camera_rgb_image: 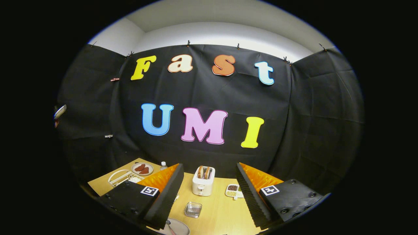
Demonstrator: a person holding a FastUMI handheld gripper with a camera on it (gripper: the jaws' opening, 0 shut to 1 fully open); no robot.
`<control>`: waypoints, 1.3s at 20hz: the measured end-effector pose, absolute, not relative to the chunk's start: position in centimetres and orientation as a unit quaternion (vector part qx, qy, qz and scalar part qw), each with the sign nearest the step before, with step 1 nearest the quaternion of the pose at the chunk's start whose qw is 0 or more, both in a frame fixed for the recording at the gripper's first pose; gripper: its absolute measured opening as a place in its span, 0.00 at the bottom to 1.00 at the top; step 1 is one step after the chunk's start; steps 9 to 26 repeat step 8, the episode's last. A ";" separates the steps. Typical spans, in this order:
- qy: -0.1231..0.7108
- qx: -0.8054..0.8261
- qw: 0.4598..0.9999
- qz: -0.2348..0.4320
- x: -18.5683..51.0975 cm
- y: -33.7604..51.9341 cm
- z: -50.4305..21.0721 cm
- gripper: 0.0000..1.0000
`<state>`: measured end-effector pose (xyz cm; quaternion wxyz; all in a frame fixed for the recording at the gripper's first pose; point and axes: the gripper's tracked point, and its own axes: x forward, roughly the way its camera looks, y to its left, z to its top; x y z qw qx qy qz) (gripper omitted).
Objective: Take the plate from the dish rack, then take the spoon from the basket and place it into the plate.
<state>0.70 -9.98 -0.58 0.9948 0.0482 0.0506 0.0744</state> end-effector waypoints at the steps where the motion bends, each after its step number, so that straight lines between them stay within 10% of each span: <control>1: 0.050 0.046 0.995 0.076 0.8 -10.2 -0.8 0.97; 26: 0.046 0.046 0.993 0.094 0.5 -11.2 -1.7 0.97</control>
